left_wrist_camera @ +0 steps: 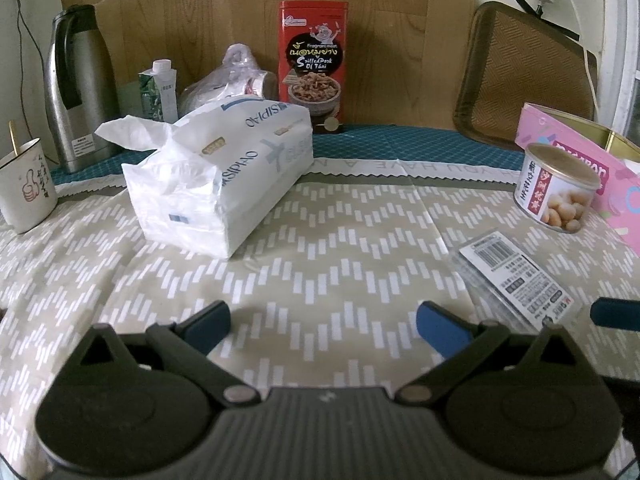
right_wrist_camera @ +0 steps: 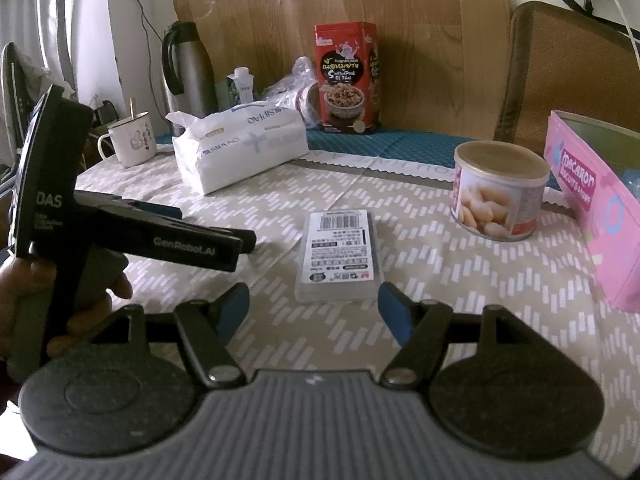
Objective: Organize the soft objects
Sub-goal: 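Move the right gripper down to the small white barcode packet, then close the right gripper on the barcode packet and lift it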
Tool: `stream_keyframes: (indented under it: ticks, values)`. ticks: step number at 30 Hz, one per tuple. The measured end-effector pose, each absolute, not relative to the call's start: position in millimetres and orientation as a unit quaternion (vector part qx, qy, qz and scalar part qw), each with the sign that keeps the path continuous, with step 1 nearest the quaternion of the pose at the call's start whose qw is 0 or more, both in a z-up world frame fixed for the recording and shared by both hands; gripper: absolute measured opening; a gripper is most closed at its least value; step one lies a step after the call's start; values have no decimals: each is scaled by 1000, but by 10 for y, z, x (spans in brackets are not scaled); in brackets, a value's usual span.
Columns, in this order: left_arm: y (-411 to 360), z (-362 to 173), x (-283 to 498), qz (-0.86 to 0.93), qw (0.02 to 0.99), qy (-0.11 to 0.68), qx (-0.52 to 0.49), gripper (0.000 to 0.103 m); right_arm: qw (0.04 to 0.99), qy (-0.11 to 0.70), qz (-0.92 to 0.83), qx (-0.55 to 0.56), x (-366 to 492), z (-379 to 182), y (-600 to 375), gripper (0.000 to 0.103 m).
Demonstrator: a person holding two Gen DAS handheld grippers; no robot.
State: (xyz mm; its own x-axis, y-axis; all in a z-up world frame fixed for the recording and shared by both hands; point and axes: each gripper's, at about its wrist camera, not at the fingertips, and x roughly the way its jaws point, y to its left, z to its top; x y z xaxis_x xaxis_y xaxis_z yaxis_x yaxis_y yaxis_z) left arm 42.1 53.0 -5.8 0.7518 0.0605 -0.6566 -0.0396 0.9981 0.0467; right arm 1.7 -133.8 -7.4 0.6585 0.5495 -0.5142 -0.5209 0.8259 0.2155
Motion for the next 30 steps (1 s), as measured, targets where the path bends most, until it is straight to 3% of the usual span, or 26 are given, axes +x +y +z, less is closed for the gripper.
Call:
stream_keyframes:
  ticks: [15, 16, 18, 30]
  values:
    - [529, -59, 424, 13, 936, 351, 16, 103, 919, 294, 261, 2, 200, -135, -1272, 73]
    - [533, -62, 431, 12, 936, 351, 16, 103, 919, 298, 258, 1, 230, -150, -1261, 73]
    - [533, -65, 431, 9, 936, 351, 18, 103, 921, 296, 255, 1, 257, -187, -1262, 58]
    - [298, 45, 416, -66, 926, 369, -33, 98, 936, 282, 211, 3, -78, -229, -1554, 58]
